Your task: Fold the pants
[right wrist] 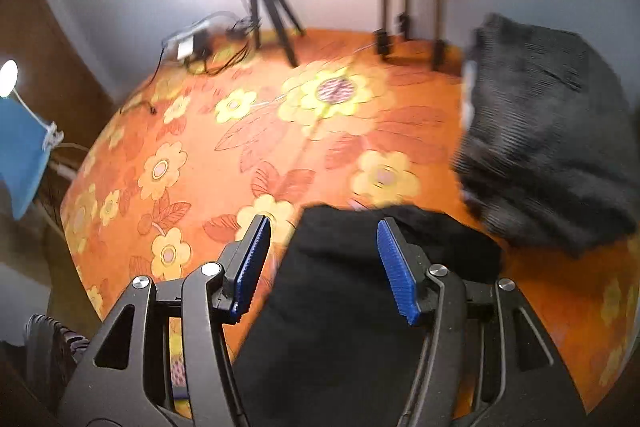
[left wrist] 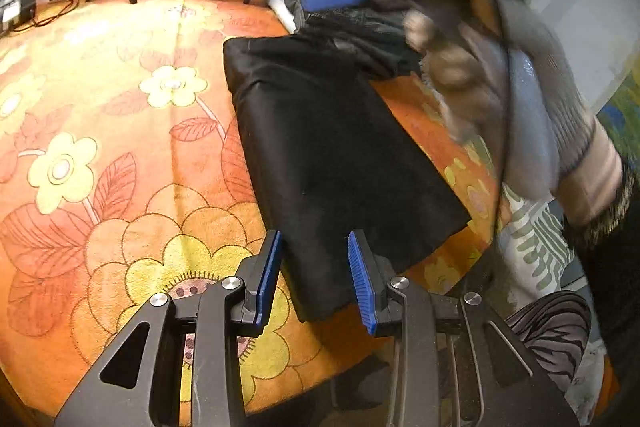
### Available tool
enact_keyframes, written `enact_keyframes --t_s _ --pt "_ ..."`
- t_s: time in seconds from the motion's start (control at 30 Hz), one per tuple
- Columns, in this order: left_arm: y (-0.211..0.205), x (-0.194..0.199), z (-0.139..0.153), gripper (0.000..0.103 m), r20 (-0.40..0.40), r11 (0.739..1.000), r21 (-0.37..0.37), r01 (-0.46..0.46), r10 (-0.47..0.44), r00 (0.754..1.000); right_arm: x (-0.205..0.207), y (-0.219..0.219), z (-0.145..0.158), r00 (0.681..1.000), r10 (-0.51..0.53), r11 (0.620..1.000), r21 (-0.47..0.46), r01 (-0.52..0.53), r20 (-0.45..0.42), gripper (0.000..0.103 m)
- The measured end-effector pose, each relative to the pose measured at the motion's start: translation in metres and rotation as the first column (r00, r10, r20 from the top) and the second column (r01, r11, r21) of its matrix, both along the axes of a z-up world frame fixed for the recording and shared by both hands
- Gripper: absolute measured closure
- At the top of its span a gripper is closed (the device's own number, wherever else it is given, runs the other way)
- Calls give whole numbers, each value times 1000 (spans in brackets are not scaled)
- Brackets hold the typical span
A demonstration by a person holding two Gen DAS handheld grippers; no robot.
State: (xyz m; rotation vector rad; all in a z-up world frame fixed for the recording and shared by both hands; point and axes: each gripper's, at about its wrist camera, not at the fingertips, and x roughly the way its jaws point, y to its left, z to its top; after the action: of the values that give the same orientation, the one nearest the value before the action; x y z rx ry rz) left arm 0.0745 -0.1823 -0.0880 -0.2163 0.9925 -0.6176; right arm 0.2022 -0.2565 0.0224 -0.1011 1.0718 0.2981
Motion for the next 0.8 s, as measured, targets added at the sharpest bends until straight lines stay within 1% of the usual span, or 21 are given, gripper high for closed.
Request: enact_keyframes --t_s 0.07,0.1,0.17,0.27,0.33,0.43,0.47,0.5,0.57,0.6,0.67,0.73,0.8 --pt "2 -3 -1 70 -4 1000 -3 -5 5 1000 14 16 -12 999 36 999 -25 -36 -25 45" --pt "0 5 -3 70 -7 1000 -6 -8 8 1000 19 21 -18 998 47 998 -41 -48 -33 45" --pt "-4 12 -6 70 -11 1000 -7 -7 7 1000 32 34 -34 994 80 992 -93 -86 -73 45" --pt "-4 9 -8 70 -20 1000 -14 -3 2 1000 42 42 -57 987 106 979 -160 -125 -125 45" --pt "-4 10 -9 70 -25 1000 -18 -1 0 1000 45 40 -64 984 108 975 -179 -133 -142 45" --pt "-2 8 -11 70 -37 1000 -30 -3 2 999 49 41 -74 979 119 973 -176 -148 -166 45" --pt "-2 9 -12 70 -39 999 -32 -3 2 999 48 42 -77 977 130 970 -183 -161 -168 53" --pt "-3 9 -12 70 -39 1000 -30 -3 1 999 47 44 -80 975 142 965 -197 -175 -171 68" --pt "-1 9 -13 70 -37 1000 -30 -6 5 999 44 47 -84 974 156 949 -248 -194 -166 80" --pt "2 10 -13 70 -36 1000 -27 -6 5 999 42 47 -84 974 161 948 -250 -198 -160 84" --pt "-1 8 -13 76 -20 1000 -18 2 -2 1000 40 47 -83 977 160 948 -253 -192 -142 88" --pt "-6 5 -10 79 4 1000 -5 6 -6 1000 41 47 -83 981 148 951 -254 -176 -125 92" --pt "-10 0 -8 79 30 1000 16 11 -11 999 44 44 -84 987 120 957 -251 -144 -111 97"
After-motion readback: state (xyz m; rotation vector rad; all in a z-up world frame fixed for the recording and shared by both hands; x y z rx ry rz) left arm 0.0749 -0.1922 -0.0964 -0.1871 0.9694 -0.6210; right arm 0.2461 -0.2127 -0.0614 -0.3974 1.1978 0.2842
